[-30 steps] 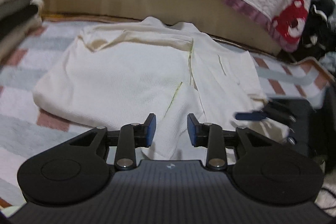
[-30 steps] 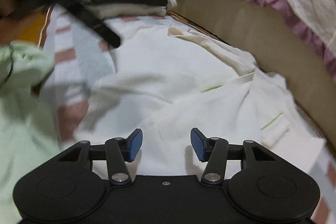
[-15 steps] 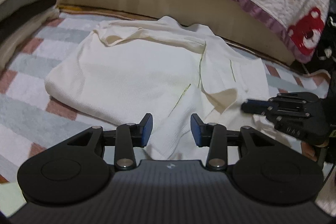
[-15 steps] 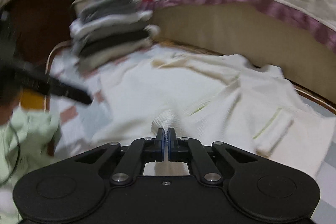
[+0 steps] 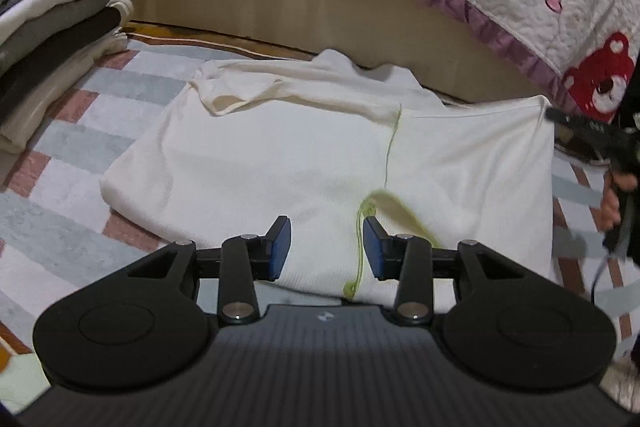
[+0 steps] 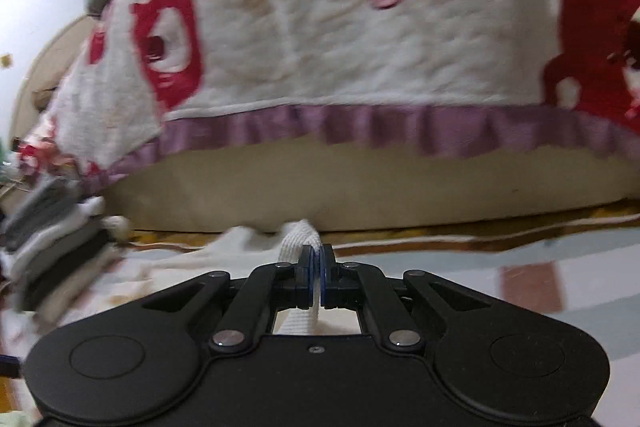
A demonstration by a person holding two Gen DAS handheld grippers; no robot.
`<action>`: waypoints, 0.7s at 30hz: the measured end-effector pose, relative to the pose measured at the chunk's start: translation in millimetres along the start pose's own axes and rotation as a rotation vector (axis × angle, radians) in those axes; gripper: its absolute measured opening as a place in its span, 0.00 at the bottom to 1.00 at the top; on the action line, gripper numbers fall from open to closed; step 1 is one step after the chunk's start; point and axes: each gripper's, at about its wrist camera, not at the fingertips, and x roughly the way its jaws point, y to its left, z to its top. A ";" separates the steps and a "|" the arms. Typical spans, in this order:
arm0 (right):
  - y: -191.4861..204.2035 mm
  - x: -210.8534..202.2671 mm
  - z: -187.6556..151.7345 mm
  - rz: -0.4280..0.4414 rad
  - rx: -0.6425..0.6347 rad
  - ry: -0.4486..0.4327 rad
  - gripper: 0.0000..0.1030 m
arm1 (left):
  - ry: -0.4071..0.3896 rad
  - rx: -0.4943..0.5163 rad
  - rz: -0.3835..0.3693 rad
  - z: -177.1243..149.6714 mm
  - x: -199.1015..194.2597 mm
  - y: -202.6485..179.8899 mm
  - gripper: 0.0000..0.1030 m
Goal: Fold clothes
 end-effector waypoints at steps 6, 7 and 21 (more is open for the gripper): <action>-19.5 15.0 -5.9 -0.080 0.016 0.052 0.03 | 0.002 0.092 -0.033 -1.5 8.9 -10.9 0.40; -19.8 14.9 -8.9 -0.089 0.017 0.058 0.03 | -0.003 0.108 -0.048 -1.5 15.0 -14.2 0.40; -55.6 37.8 -30.1 -0.084 0.102 0.065 0.03 | -0.089 0.679 -0.095 -28.5 116.2 -91.3 0.57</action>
